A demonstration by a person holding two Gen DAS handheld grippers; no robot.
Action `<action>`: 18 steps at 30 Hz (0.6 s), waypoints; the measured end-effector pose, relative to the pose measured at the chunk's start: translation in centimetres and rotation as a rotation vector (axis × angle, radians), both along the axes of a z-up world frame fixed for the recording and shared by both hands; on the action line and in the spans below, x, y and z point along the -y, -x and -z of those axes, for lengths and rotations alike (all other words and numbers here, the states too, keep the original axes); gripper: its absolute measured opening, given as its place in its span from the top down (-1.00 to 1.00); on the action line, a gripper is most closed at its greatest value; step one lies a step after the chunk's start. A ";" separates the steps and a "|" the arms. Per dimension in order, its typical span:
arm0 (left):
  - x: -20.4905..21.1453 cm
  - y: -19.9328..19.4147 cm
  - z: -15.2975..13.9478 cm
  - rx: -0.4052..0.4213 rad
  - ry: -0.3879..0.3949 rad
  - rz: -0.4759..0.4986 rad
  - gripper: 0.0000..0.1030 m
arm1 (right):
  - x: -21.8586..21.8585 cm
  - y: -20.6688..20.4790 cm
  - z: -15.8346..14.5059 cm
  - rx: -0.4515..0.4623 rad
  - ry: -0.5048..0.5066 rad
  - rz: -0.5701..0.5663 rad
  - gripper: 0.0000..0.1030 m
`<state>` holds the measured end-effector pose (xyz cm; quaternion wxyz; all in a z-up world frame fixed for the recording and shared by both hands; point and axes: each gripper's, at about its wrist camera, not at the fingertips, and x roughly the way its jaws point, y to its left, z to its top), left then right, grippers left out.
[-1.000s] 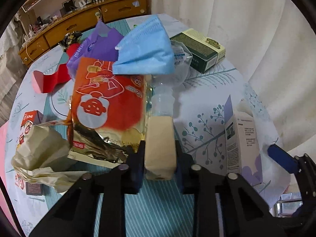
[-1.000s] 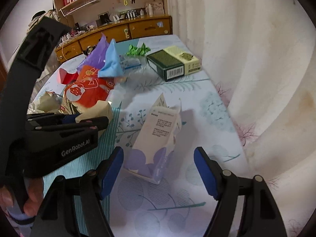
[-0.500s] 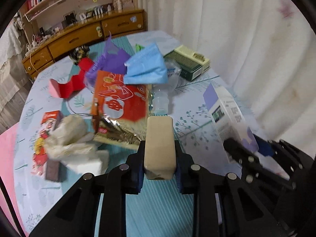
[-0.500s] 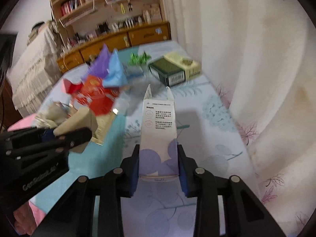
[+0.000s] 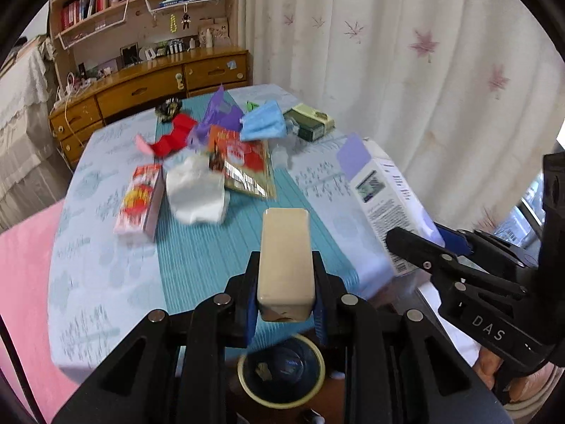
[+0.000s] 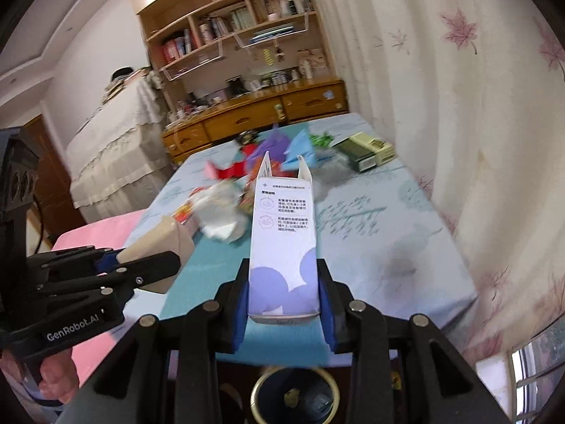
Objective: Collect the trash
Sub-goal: 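Carry both items over the bin and open both tools to drop them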
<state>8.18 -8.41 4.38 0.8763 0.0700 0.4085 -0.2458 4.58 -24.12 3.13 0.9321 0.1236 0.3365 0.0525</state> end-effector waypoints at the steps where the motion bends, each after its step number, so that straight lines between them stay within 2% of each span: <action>1: -0.6 1.0 0.5 -0.004 0.002 0.002 0.55 | -0.6 0.7 0.2 -0.005 -0.004 -0.016 0.34; 8: -2.5 5.2 6.2 -0.055 -0.055 -0.003 0.55 | -4.1 3.8 4.1 -0.091 0.010 -0.103 0.34; 14: -2.8 6.1 13.0 -0.160 -0.119 -0.016 0.55 | -5.6 4.4 10.1 -0.221 0.036 -0.122 0.34; 16: -2.7 6.1 15.3 -0.179 -0.167 -0.016 0.55 | -6.3 4.2 12.3 -0.262 0.075 -0.125 0.34; 18: -2.8 5.9 17.3 -0.223 -0.177 -0.023 0.55 | -6.9 3.9 14.1 -0.307 0.106 -0.135 0.34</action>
